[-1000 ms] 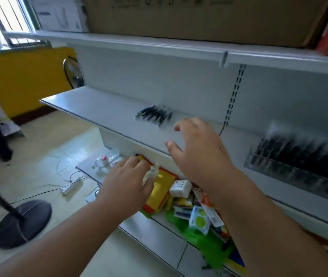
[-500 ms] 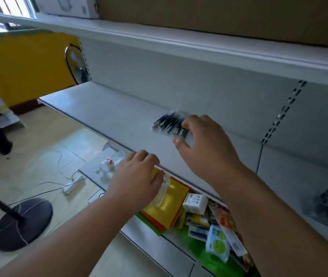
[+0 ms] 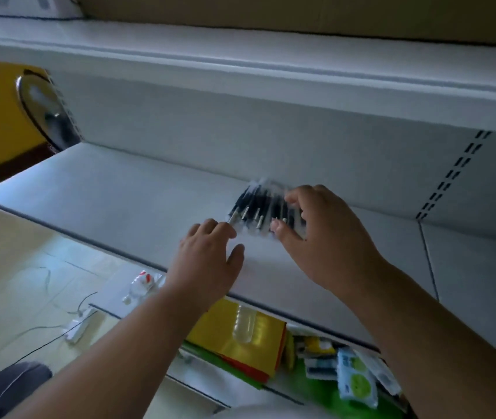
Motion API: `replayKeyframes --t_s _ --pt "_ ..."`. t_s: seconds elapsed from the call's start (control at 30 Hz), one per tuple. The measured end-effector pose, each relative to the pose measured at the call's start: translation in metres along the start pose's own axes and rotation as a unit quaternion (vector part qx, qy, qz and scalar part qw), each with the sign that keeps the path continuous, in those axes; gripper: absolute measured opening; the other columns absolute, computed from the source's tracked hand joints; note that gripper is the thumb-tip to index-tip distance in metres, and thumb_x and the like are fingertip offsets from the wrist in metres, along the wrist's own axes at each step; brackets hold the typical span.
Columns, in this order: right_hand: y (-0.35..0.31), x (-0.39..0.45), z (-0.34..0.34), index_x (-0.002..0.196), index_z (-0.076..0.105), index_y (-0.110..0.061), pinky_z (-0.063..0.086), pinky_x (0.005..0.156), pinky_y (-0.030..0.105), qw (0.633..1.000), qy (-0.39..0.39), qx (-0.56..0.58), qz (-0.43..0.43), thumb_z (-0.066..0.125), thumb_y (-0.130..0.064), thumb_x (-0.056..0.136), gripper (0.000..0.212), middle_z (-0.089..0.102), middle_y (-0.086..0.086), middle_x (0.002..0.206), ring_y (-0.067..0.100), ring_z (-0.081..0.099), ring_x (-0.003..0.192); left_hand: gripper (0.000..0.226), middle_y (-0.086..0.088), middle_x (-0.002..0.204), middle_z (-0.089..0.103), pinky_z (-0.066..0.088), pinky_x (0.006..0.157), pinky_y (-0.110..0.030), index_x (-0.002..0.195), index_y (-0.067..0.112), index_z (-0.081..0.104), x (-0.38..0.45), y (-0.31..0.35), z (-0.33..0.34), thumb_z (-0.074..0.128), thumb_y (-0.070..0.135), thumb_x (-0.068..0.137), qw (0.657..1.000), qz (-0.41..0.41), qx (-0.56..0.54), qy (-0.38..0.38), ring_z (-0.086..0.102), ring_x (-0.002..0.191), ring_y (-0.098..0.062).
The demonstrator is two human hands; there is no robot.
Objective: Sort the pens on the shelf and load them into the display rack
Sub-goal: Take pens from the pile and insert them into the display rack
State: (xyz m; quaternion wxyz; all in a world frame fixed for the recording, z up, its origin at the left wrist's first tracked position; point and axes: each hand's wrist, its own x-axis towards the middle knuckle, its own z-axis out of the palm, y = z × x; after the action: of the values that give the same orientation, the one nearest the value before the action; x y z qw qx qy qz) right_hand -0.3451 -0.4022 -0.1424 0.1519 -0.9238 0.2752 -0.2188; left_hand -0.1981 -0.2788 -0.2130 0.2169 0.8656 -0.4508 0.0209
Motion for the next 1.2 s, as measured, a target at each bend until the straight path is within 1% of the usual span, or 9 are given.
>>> replayKeyframes --t_s 0.1,0.3,0.4,0.6,0.73,0.83,0.93,1.07,1.2 --pt "-0.007 0.006 0.012 0.123 0.052 -0.022 0.048 0.087 0.036 0.999 0.011 -0.001 0.04 0.059 -0.043 0.092 0.038 0.054 -0.003 0.116 0.015 0.054 0.103 0.034 0.001 0.119 0.06 0.041 0.095 -0.036 0.121 0.022 0.059 0.035 -0.024 0.003 0.052 0.042 0.095 1.0 0.015 -0.005 -0.018 0.05 0.117 -0.023" --pt "-0.028 0.016 0.034 0.123 0.054 -0.022 0.047 0.083 0.03 0.993 0.048 -0.006 0.105 0.059 -0.042 0.09 0.039 0.054 -0.004 0.114 0.012 0.054 0.1 0.048 -0.004 0.127 0.055 0.038 0.099 -0.039 0.127 0.02 0.056 0.077 -0.051 0.012 0.053 0.053 0.092 0.995 0.067 0.019 -0.071 0.044 0.123 -0.028" --pt "-0.031 0.015 0.038 0.122 0.054 -0.021 0.042 0.08 0.027 0.988 0.068 -0.01 0.136 0.06 -0.041 0.09 0.038 0.054 -0.006 0.113 0.011 0.053 0.1 0.046 -0.006 0.126 0.054 0.038 0.098 -0.039 0.125 0.017 0.057 0.091 -0.058 0.011 0.05 0.048 0.092 0.99 0.097 0.039 -0.09 0.044 0.122 -0.029" --pt "-0.031 0.009 0.036 0.122 0.055 -0.022 0.036 0.071 0.019 0.98 0.08 -0.026 0.179 0.058 -0.044 0.09 0.039 0.051 -0.011 0.11 0.007 0.051 0.096 0.036 -0.016 0.112 0.06 0.043 0.08 -0.037 0.109 0.007 0.057 0.121 -0.059 0.01 0.048 0.037 0.092 0.989 0.074 0.064 -0.113 0.054 0.106 -0.035" --pt "-0.029 0.01 0.034 0.121 0.055 -0.02 0.031 0.069 0.009 0.978 0.093 -0.031 0.186 0.057 -0.044 0.09 0.04 0.049 -0.012 0.107 0.005 0.049 0.094 0.024 -0.012 0.086 0.059 0.037 0.061 -0.03 0.088 0.012 0.053 0.138 -0.051 0.011 0.048 0.035 0.091 0.982 0.067 0.11 -0.138 0.05 0.076 -0.029" --pt "-0.027 0.011 0.035 0.12 0.056 -0.02 0.03 0.071 0.007 0.977 0.102 -0.025 0.188 0.06 -0.042 0.09 0.037 0.05 -0.013 0.107 0.003 0.048 0.095 0.022 -0.007 0.08 0.053 0.037 0.06 -0.03 0.095 0.014 0.061 0.141 -0.056 0.012 0.045 0.029 0.092 0.979 0.081 0.116 -0.144 0.049 0.073 -0.028" --pt "-0.024 0.013 0.036 0.119 0.055 -0.022 0.033 0.071 0.01 0.976 0.106 -0.023 0.188 0.06 -0.041 0.091 0.034 0.052 -0.012 0.108 0.004 0.049 0.095 0.023 -0.009 0.083 0.055 0.037 0.062 -0.031 0.096 0.014 0.059 0.137 -0.06 0.011 0.042 0.029 0.096 0.984 0.089 0.087 -0.128 0.046 0.074 -0.028" --pt "-0.016 0.016 0.044 0.116 0.056 -0.02 0.036 0.072 0.021 0.974 0.094 -0.027 0.206 0.063 -0.037 0.091 0.03 0.054 -0.008 0.107 0.007 0.049 0.091 0.023 -0.007 0.078 0.051 0.036 0.06 -0.033 0.086 0.016 0.047 0.127 -0.065 0.001 0.035 0.03 0.1 0.99 0.073 0.018 -0.122 0.048 0.071 -0.03" --pt "-0.001 0.017 0.058 0.099 0.053 -0.024 0.036 0.064 0.024 0.965 0.04 -0.049 0.254 0.063 -0.039 0.091 0.02 0.055 -0.006 0.095 0.012 0.052 0.081 0.032 -0.005 0.066 0.046 0.029 0.053 -0.034 0.069 0.016 0.041 0.098 -0.069 -0.015 0.042 0.028 0.098 0.99 0.067 -0.1 -0.077 0.042 0.06 -0.029"
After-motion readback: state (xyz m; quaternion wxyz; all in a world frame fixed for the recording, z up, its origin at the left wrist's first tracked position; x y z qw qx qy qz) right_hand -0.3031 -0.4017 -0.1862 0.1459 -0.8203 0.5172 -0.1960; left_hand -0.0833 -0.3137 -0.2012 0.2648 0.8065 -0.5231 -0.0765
